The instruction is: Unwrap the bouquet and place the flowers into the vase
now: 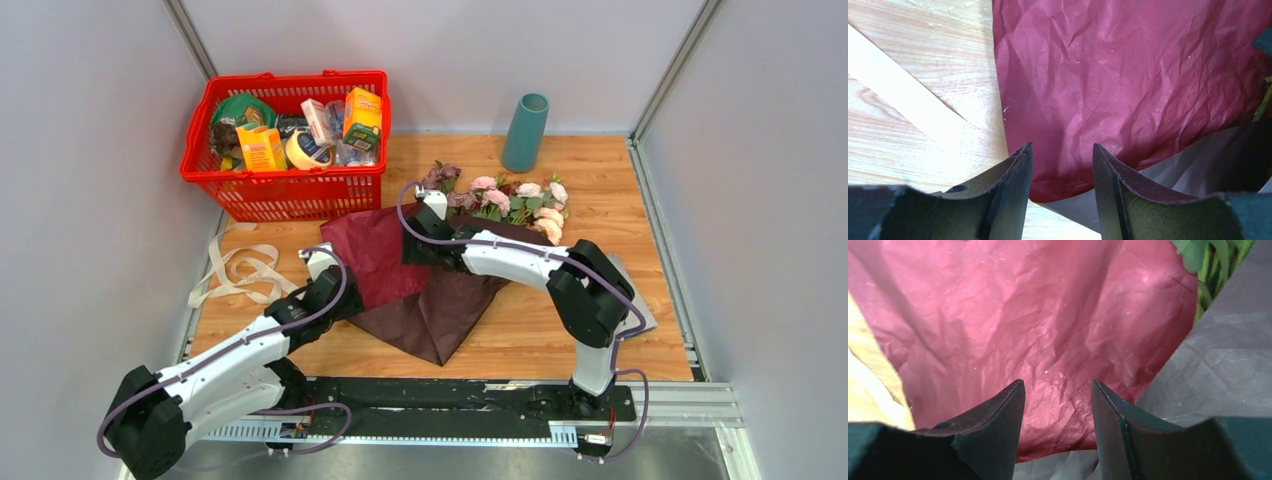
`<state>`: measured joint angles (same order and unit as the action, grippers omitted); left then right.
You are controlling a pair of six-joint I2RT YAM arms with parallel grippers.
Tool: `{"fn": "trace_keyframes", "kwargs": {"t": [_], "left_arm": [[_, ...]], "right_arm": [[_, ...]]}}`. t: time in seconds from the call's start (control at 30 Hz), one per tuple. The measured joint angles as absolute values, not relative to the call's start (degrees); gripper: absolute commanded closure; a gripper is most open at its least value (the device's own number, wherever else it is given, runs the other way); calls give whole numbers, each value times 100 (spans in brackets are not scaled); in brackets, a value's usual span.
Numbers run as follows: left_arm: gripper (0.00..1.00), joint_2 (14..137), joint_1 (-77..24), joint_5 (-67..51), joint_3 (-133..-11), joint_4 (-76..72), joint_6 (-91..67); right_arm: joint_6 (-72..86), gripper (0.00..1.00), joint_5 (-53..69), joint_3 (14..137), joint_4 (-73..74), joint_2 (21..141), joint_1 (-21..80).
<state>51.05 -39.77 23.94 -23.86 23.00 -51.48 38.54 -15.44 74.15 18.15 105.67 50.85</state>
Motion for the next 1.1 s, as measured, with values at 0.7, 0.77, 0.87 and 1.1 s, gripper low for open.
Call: {"fn": "trace_keyframes", "kwargs": {"t": [0.7, 0.77, 0.87, 1.1], "left_arm": [[46, 5109, -3972, 2023, -2357, 2263, -4366], [46, 5113, -3972, 1712, -2602, 2130, -4023], [46, 5256, -3970, 1190, -3065, 1861, -3592], [45, 6069, -3972, -25, -3500, 731, -3260]], "right_arm": [[4440, 41, -3240, 7487, 4016, 9741, 5054], [4274, 40, -3297, 7485, 4064, 9445, 5072], [3918, 40, -3391, 7498, 4058, 9054, 5192], [3105, 41, -3282, 7487, 3900, 8254, 5474]]}}
